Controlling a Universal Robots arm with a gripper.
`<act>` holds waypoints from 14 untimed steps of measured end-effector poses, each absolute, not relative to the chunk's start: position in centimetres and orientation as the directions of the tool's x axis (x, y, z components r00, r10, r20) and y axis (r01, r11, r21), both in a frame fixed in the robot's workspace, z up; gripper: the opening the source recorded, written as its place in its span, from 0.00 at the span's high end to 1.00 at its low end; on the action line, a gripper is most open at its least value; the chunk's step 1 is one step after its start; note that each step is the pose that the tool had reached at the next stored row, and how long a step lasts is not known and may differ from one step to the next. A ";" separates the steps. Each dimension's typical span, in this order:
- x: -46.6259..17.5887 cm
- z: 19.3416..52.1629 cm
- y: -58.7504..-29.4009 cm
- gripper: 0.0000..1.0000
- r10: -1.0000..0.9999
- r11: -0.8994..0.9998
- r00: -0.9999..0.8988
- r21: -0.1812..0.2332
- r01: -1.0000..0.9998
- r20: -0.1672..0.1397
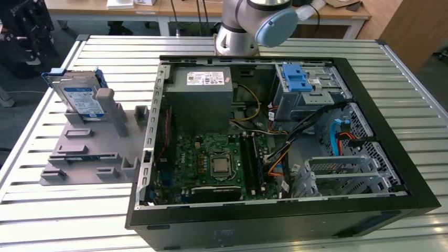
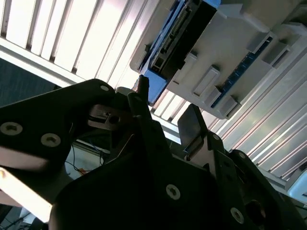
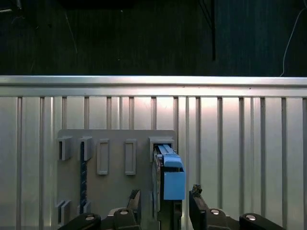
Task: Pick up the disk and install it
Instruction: 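Pick up the disk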
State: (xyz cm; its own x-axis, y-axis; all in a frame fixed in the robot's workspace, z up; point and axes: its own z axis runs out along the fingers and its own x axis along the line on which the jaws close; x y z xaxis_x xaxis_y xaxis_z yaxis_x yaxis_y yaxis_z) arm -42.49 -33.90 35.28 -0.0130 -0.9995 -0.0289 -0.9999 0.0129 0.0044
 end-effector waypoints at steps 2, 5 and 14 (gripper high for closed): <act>-42.5 35.3 -33.9 0.48 -1.000 0.013 -0.013 0.004 -1.000 -0.029; -42.5 35.2 -33.9 0.36 -0.999 0.013 -0.013 0.004 -1.000 -0.029; -42.5 33.7 -33.6 0.29 -1.000 0.008 -0.008 0.004 -1.000 -0.026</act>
